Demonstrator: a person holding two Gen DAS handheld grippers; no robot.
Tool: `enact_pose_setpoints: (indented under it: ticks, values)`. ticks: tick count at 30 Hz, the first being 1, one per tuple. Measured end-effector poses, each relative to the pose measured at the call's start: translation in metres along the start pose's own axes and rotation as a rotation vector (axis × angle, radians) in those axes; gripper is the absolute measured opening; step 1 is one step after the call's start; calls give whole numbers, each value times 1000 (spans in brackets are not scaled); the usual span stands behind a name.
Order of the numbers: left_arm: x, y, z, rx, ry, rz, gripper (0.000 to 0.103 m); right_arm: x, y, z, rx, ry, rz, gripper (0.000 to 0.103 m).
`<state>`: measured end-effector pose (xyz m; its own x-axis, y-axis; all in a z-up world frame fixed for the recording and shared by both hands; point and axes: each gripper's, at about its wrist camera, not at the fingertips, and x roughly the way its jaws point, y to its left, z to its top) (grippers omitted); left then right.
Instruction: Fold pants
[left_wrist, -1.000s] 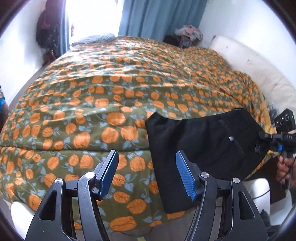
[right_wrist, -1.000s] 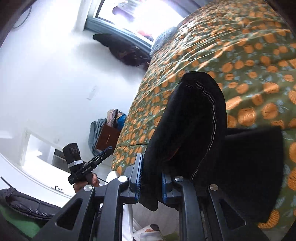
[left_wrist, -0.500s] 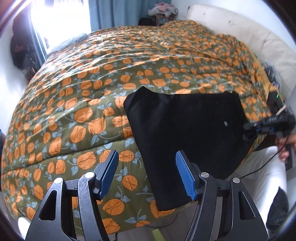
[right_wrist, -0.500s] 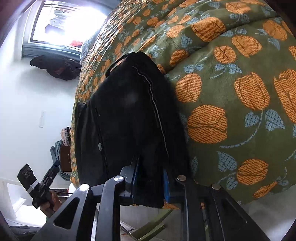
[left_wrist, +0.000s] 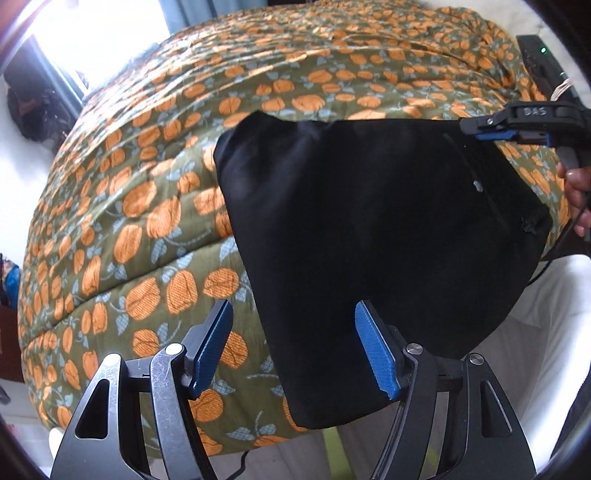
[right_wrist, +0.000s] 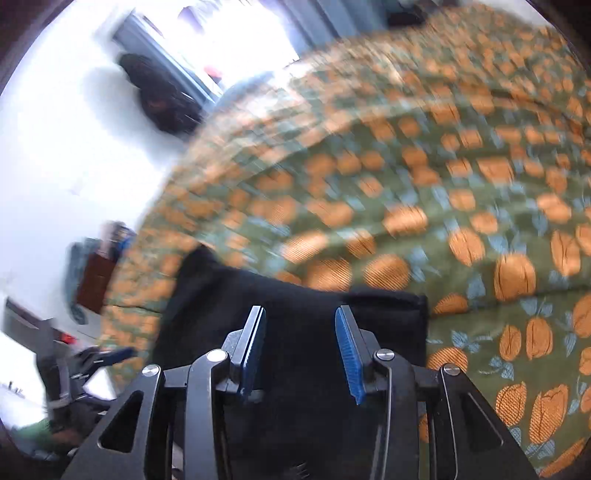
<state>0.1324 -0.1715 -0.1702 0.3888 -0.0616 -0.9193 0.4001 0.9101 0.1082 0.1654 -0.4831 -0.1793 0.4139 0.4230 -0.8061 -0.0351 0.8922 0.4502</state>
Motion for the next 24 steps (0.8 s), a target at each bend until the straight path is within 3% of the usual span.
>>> enact_pose_setpoints:
  ticks: [4, 9, 12, 15, 17, 20, 24]
  values:
    - [-2, 1, 0, -1, 4, 10, 71, -6, -1, -2, 22, -36, -5, 40]
    - [0, -1, 1, -10, 17, 2, 71, -34, 24, -18, -91, -49, -71, 40]
    - [0, -1, 2, -9, 20, 3, 71, -59, 45, -37, -164, -47, -63, 40]
    - [2, -1, 2, -13, 27, -1, 73, -66, 59, -61, -198, -17, -14, 40]
    - [4, 0, 2, -17, 35, -5, 76, -58, 60, -79, -213, 31, -27, 48]
    - [6, -1, 0, -10, 53, -17, 78, -32, 53, -111, -241, 141, -64, 49]
    - [-4, 11, -7, -36, 36, -75, 78, -55, 44, -120, -201, 119, 10, 50]
